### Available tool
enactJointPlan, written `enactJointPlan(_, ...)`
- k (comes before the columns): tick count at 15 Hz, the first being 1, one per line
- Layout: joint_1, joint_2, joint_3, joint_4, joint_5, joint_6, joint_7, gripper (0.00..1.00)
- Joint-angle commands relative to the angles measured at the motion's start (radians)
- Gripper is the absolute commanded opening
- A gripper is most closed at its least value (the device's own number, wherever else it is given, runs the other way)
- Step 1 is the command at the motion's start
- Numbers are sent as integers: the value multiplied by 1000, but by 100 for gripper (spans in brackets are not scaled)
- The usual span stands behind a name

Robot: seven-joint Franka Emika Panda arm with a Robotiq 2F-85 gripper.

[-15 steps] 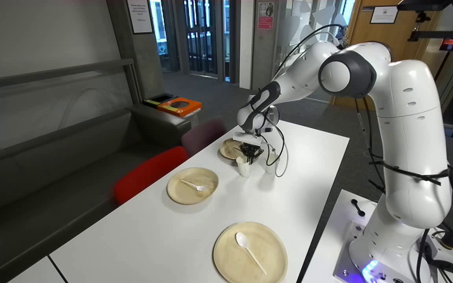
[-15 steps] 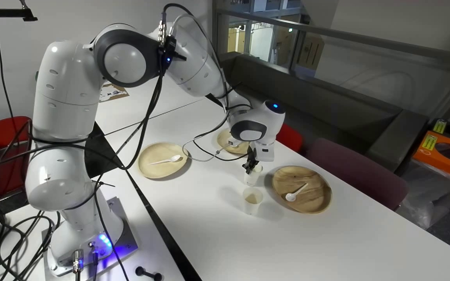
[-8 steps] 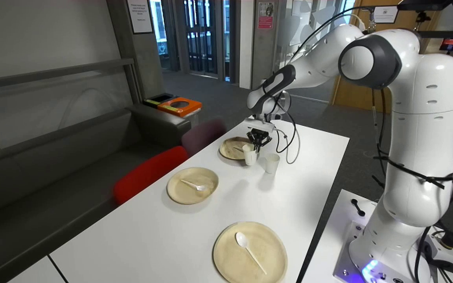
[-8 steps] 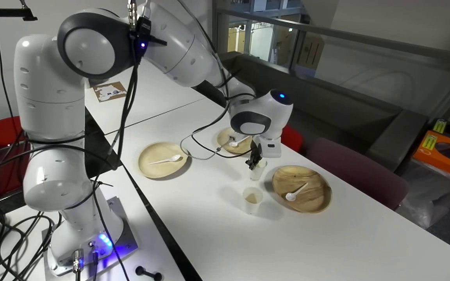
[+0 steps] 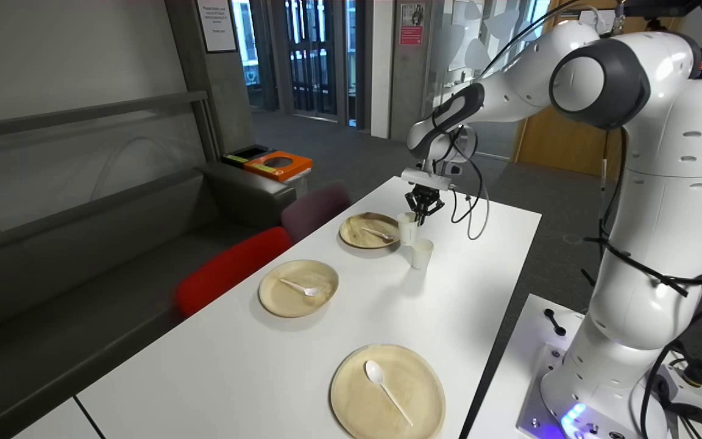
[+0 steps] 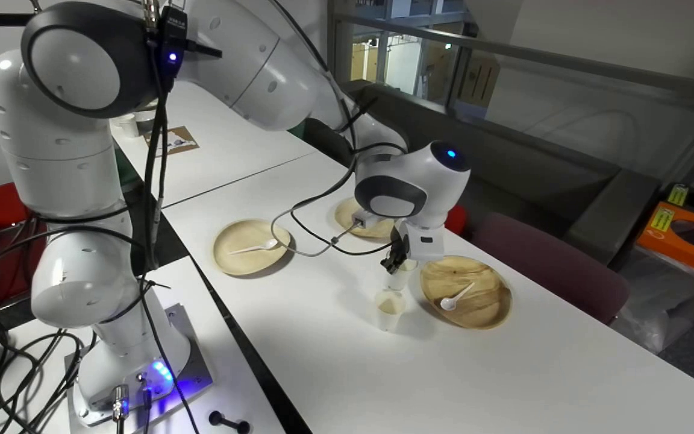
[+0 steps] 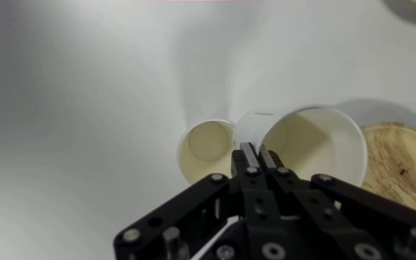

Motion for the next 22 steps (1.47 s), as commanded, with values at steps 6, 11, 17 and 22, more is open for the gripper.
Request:
enactJointPlan(6,-17,-59,-25,-50,26,-23,-33,1)
enactJointPlan(11,-22,-59,-36,-62,19,-22,-26,1)
enactJointPlan(17,-32,-55,-56,-72,16,-22,-23,1)
enactJointPlan(22,-41,-52,-61,-75,14,-28,-20,1)
